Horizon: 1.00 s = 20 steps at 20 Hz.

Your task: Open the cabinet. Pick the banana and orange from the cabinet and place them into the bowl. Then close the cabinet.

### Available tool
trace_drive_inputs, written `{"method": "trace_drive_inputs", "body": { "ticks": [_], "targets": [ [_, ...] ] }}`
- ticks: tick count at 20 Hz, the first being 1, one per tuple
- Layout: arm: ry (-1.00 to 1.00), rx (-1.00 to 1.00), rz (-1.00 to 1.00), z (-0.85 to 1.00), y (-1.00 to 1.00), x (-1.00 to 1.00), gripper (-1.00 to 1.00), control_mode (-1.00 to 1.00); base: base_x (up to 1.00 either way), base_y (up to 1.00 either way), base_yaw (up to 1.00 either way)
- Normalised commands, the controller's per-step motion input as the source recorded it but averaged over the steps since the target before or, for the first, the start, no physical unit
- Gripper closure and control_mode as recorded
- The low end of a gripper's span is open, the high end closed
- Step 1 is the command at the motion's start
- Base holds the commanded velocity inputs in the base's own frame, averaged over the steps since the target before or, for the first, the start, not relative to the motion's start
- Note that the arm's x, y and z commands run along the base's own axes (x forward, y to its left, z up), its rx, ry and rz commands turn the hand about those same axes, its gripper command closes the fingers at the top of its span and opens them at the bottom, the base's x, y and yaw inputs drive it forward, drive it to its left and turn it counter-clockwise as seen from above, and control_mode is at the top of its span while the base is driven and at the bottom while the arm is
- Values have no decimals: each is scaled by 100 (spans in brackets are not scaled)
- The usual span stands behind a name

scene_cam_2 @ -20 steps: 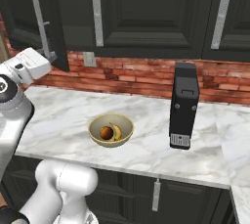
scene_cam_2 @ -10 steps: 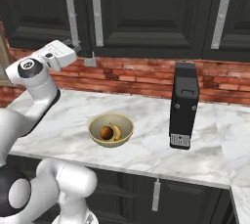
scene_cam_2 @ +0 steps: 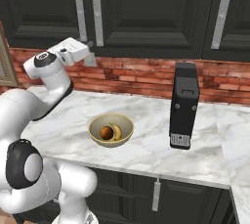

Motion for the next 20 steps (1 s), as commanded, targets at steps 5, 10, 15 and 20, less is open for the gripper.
{"method": "trace_drive_inputs", "body": {
  "ticks": [5,10,15,20],
  "targets": [
    [-1,6,-17,-6,-69,89,-100,-100,0,0,0],
    [2,13,-8,-26,-74,100,-100,-100,0,0,0],
    [10,17,0,-60,-45,100,-100,-100,0,0,0],
    [1,-2,-2,-59,1,100,-100,-100,0,0,0]
  ]
}}
